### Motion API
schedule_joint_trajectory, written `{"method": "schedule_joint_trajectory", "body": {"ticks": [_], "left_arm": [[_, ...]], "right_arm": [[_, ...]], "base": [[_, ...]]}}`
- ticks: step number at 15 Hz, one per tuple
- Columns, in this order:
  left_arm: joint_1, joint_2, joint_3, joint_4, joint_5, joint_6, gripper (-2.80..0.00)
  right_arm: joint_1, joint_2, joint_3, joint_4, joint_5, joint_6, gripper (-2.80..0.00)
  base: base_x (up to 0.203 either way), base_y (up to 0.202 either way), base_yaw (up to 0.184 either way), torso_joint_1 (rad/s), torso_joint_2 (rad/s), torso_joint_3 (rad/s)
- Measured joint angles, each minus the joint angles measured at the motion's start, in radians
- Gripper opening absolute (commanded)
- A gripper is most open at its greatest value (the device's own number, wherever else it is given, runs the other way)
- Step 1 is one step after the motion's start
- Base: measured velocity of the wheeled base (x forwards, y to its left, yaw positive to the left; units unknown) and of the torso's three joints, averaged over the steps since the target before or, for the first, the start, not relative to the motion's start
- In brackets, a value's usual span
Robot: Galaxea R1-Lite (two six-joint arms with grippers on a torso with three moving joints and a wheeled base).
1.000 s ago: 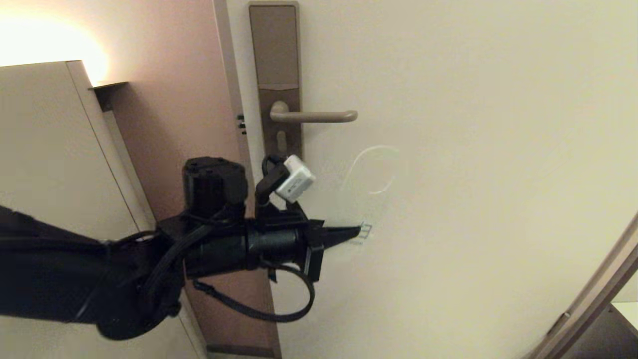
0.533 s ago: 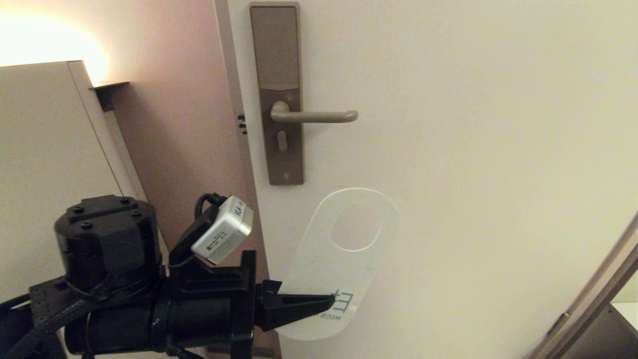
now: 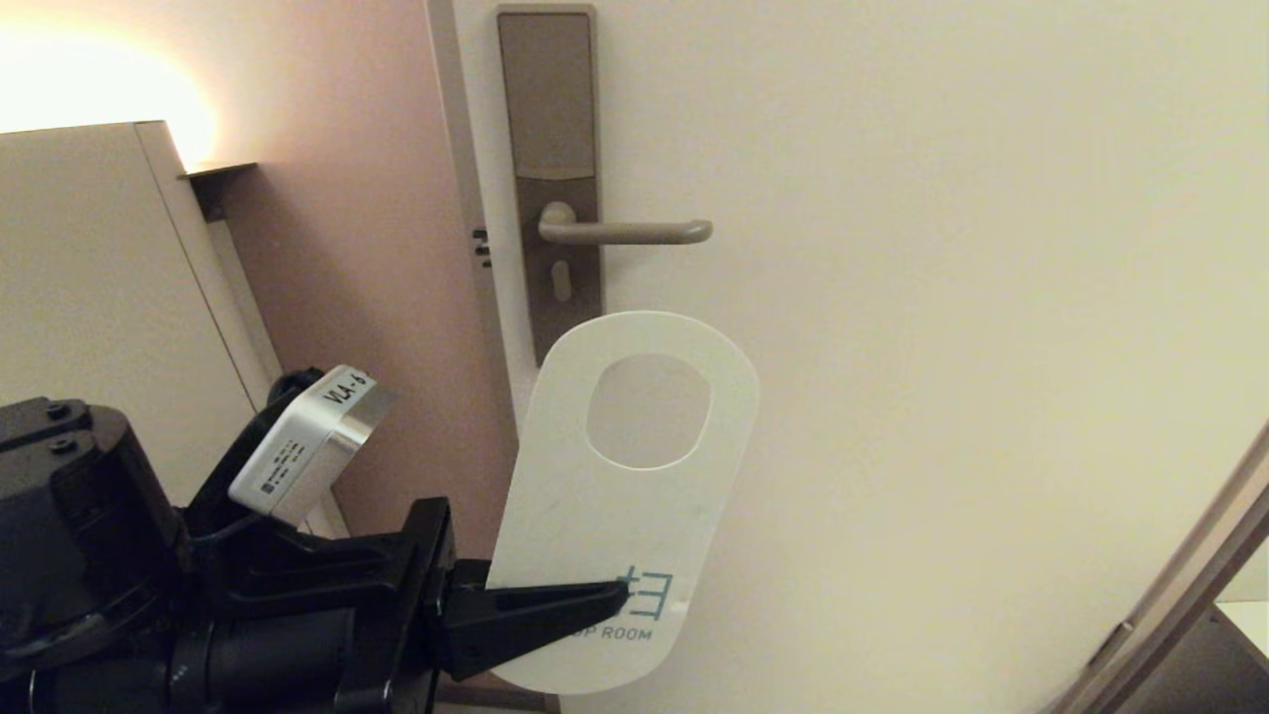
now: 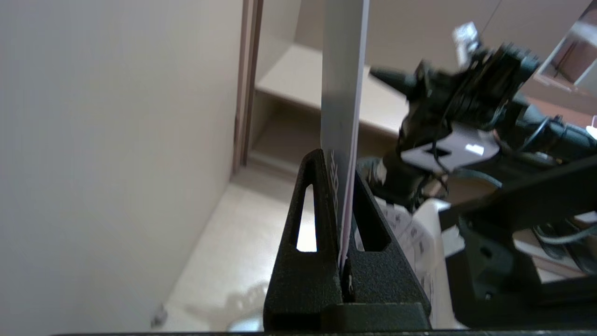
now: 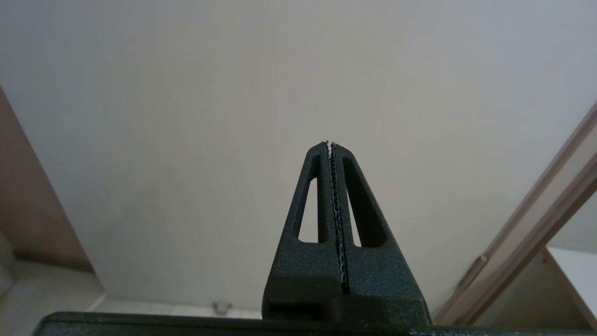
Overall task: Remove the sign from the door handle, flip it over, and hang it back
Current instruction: Hand it to the other hand
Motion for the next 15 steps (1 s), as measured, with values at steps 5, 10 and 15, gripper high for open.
{"method": "schedule_joint_trajectory", "body": {"ticks": [5, 10, 15], "left_arm": [[-0.011, 0.022, 0.005, -0.067, -0.001, -0.055, -2.80], [-0.020, 0.107, 0.000, -0.164, -0.003, -0.056, -2.80], [-0.060, 0.262, -0.058, -0.333, -0.003, -0.061, -2.80]], "right_arm": [[0.001, 0.058, -0.038, 0.030, 0.025, -0.039, -2.80], [0.012, 0.393, -0.222, -0.038, 0.195, -0.033, -2.80], [0.056, 0.762, -0.418, -0.075, 0.548, -0.070, -2.80]], "base": [[0.000, 0.000, 0.000, 0.000, 0.00, 0.000], [0.000, 0.000, 0.000, 0.000, 0.00, 0.000], [0.000, 0.000, 0.000, 0.000, 0.00, 0.000]]}}
